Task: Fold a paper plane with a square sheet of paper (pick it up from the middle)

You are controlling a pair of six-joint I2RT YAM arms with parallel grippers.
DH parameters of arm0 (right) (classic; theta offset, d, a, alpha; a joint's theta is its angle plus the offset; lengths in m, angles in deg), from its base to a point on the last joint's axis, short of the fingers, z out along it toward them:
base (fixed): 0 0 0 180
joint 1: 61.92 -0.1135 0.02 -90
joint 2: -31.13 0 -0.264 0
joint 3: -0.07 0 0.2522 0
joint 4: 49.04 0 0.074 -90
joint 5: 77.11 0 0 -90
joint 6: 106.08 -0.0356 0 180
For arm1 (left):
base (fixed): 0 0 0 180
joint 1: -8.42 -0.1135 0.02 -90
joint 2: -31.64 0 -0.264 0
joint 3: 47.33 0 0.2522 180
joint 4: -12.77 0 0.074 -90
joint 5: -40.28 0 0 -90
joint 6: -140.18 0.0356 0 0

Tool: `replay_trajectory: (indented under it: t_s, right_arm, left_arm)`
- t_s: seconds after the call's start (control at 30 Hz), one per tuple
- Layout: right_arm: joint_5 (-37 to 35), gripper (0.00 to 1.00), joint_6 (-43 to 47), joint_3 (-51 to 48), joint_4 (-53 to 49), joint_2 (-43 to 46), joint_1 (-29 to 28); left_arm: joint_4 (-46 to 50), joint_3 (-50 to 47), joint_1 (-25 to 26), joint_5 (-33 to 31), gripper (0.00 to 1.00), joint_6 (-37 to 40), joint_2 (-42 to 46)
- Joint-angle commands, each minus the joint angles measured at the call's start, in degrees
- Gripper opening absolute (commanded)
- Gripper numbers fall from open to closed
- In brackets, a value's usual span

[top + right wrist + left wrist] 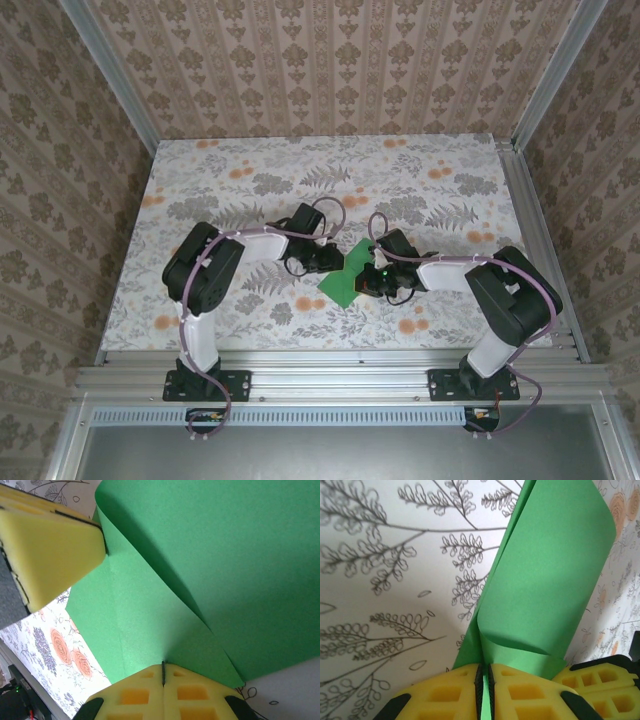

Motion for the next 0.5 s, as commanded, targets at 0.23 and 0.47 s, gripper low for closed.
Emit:
replay_trajectory:
  t_s: [0.23,0.47]
  right_arm:
    - [-3.7,0.02,1.4,-0.6,-8.7,-0.8,-0.6]
    - [-3.4,0.02,1.8,-0.1,-8.2,-1.3,-0.6]
  left_arm:
    - [4.3,3.5,-1.0,-6.9,0.16,4.3,4.3]
    - [2.9,-0.7,2.4,-2.9,0.16,1.3,7.7]
